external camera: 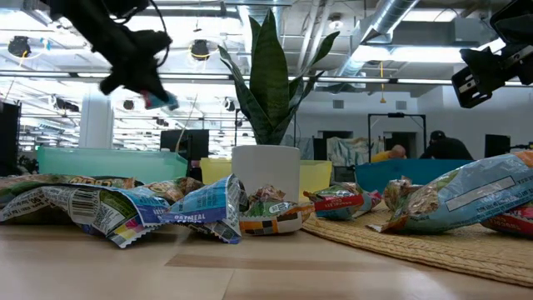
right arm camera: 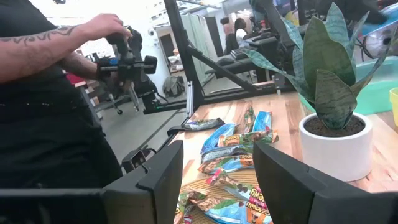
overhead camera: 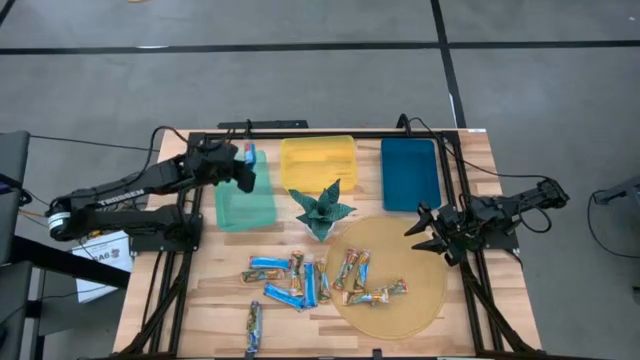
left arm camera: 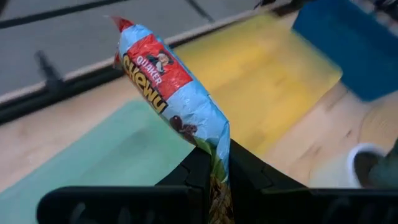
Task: Pick and place Granola Bars by type
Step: Put the red granola bar into the yellow bin
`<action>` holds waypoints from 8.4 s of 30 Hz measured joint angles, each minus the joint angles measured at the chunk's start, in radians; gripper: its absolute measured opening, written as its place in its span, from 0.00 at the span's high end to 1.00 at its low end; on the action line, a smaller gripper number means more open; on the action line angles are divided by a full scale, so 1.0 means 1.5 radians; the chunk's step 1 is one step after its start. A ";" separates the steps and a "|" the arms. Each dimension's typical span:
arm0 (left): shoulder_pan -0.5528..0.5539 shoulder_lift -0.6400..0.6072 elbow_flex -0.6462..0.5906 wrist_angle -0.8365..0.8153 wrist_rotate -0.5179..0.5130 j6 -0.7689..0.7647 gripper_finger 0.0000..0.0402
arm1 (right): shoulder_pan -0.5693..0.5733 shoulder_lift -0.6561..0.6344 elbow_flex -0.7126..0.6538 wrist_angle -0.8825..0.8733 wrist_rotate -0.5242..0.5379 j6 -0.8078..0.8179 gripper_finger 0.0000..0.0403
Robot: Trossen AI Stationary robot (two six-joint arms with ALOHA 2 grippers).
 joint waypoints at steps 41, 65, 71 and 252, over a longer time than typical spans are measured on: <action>0.044 0.406 0.087 0.297 0.086 -0.196 0.73 | 0.000 0.000 0.000 0.000 0.000 0.000 0.53; 0.003 0.355 0.087 0.269 0.181 -0.062 0.65 | 0.000 0.000 0.000 0.000 0.000 0.000 0.53; -0.011 0.269 0.087 0.135 0.152 0.041 0.65 | 0.000 0.000 0.000 0.000 0.000 0.000 0.53; -0.051 0.112 0.150 0.157 -0.154 0.098 0.95 | 0.000 0.002 0.000 0.000 0.000 0.000 0.53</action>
